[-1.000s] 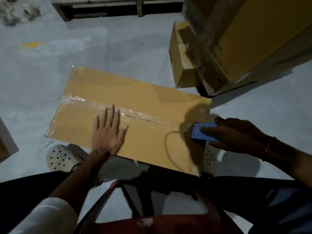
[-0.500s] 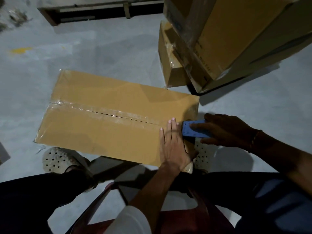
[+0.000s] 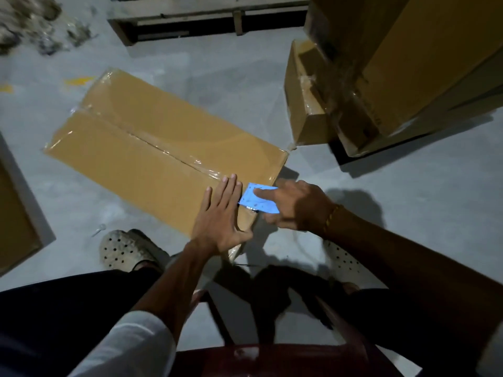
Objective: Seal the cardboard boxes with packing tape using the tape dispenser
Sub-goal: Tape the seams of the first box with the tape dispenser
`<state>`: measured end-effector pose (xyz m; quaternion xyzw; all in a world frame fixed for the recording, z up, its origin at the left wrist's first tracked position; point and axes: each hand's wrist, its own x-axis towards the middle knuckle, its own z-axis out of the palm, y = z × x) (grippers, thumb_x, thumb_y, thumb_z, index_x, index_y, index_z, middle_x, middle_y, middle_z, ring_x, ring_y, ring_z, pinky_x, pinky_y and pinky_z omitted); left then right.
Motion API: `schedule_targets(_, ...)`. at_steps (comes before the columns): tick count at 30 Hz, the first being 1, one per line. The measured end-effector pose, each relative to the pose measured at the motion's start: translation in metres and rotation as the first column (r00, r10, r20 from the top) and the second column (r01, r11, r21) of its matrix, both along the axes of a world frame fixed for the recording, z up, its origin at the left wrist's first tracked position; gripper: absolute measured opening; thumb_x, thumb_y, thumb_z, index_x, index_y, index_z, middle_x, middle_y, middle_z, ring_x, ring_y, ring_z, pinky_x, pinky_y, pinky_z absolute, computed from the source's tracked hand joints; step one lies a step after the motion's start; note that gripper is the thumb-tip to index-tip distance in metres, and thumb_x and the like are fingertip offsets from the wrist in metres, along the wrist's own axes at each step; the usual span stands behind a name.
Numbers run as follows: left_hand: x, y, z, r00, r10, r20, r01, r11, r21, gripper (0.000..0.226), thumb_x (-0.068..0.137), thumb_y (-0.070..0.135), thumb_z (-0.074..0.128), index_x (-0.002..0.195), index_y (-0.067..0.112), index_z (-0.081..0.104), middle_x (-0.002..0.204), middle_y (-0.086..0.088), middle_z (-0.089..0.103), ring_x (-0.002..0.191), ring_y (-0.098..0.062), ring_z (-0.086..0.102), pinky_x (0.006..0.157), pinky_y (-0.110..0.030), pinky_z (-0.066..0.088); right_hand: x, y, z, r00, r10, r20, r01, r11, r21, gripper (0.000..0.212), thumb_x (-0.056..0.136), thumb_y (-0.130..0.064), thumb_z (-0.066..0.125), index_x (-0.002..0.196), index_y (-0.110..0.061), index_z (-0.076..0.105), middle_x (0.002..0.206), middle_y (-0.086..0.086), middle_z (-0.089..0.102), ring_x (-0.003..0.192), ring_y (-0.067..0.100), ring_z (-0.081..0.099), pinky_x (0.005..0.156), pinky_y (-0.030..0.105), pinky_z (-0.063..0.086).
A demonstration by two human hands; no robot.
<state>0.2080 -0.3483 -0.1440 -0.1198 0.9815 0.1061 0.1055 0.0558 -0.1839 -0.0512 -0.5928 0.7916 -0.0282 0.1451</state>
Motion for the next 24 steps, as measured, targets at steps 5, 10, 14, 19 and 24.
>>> schedule_targets(5,0.003,-0.008,-0.005,0.999,-0.018,0.029,0.019,0.999,-0.041,0.118,0.074,0.079,0.044,0.160,0.010,0.001,0.168,-0.008,-0.012,0.154,-0.024,-0.012,0.123,-0.056,0.006,-0.007,0.024,0.009,0.984,-0.155,0.085,0.116,0.930,0.348,0.059,0.087,-0.060,0.055,0.142,-0.041,0.043,0.119,0.008,0.056,0.104,0.034,0.061,0.083,0.037,0.048)
schedule_targets(10,0.004,-0.001,-0.007,0.999,-0.031,0.010,0.032,0.999,-0.037,0.104,0.082,0.079,0.029,0.161,0.018,-0.002,0.167,-0.012,-0.015,0.154,-0.031,-0.013,0.121,-0.061,0.006,-0.004,0.043,0.000,0.985,-0.172,0.034,0.148,0.921,0.360,0.058,0.088,-0.065,0.048,0.140,-0.040,0.038,0.117,0.004,0.051,0.103,0.032,0.061,0.081,0.037,0.049)
schedule_targets(14,0.003,0.007,-0.006,1.000,-0.013,-0.026,0.013,1.000,0.005,0.081,0.096,0.068,0.020,0.161,0.024,-0.002,0.166,-0.009,-0.019,0.153,-0.029,-0.018,0.122,-0.058,0.001,0.001,0.022,-0.018,0.978,-0.204,0.041,0.177,0.920,0.350,0.059,0.087,-0.061,0.055,0.141,-0.040,0.044,0.124,0.007,0.056,0.106,0.035,0.063,0.085,0.037,0.049)
schedule_targets(19,-0.026,0.021,-0.007,0.994,0.098,-0.052,-0.098,0.995,0.002,0.071,0.103,0.061,0.025,0.161,0.027,0.001,0.167,-0.010,-0.016,0.153,-0.029,-0.016,0.122,-0.058,0.001,-0.005,0.002,-0.023,0.990,-0.127,-0.057,0.139,0.870,0.472,0.047,0.091,-0.046,0.056,0.134,-0.027,0.057,0.129,0.009,0.059,0.118,0.032,0.057,0.096,0.037,0.048)
schedule_targets(24,-0.064,0.043,-0.001,0.970,0.244,0.023,-0.239,0.964,-0.117,0.083,0.094,0.050,0.049,0.160,0.019,0.009,0.166,-0.021,-0.004,0.152,-0.044,-0.004,0.119,-0.064,0.009,-0.010,0.027,-0.046,0.819,-0.523,0.234,0.309,0.747,0.589,0.055,0.083,-0.060,0.058,0.131,-0.034,0.061,0.136,-0.001,0.060,0.121,0.025,0.058,0.099,0.035,0.046)
